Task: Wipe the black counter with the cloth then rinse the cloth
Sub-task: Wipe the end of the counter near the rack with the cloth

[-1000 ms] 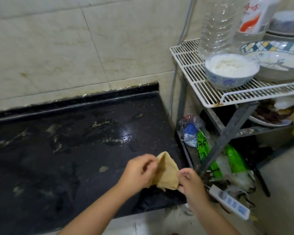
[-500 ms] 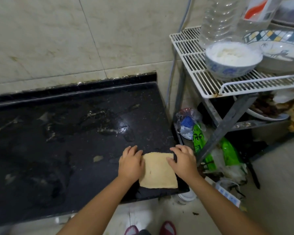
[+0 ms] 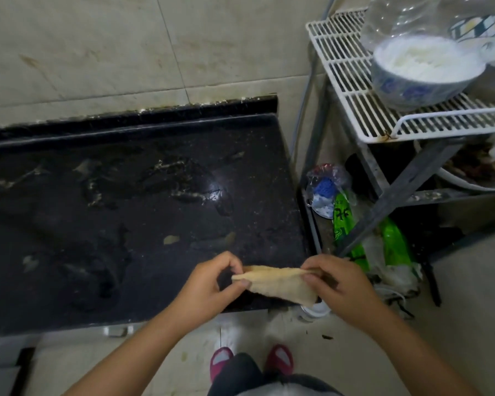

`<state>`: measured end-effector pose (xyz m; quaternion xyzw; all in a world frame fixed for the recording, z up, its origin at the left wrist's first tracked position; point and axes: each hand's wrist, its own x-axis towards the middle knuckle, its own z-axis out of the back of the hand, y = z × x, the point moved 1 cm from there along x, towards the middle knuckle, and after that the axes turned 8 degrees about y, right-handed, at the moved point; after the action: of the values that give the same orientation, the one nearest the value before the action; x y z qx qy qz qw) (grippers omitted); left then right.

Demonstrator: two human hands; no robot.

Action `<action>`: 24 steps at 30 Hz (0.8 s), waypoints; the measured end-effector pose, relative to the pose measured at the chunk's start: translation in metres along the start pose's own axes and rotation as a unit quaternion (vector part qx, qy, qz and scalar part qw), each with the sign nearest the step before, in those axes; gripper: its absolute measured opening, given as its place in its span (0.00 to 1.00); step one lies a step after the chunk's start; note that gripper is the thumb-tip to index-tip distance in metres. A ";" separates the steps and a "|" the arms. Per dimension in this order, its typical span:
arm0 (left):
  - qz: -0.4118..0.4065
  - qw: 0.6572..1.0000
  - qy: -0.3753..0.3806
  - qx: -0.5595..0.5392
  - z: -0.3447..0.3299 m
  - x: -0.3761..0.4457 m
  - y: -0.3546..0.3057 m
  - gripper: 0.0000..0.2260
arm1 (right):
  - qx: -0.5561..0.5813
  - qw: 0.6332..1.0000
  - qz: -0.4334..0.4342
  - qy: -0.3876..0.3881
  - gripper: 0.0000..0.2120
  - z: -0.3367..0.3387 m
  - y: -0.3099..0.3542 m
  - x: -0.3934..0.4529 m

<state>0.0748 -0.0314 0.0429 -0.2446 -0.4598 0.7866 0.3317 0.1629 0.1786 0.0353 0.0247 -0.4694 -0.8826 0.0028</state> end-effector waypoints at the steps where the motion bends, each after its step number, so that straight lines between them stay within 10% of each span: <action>1: 0.001 1.000 -0.015 -0.008 -0.001 -0.003 -0.003 0.06 | 0.018 1.000 -0.011 0.008 0.03 0.001 0.002 0.000; 12: 0.201 0.941 -0.106 0.251 -0.027 0.039 0.051 0.22 | -0.231 0.968 -0.077 -0.062 0.14 -0.036 -0.044 0.064; 24: 0.337 0.865 -0.191 0.320 -0.009 -0.055 0.107 0.25 | -0.386 0.906 -0.112 0.135 0.25 -0.082 -0.065 0.033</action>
<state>0.0859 -0.1060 -0.0519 -0.1099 -0.1265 0.9858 0.0124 0.1345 0.1456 -0.0658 0.1930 -0.0810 -0.9776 -0.0234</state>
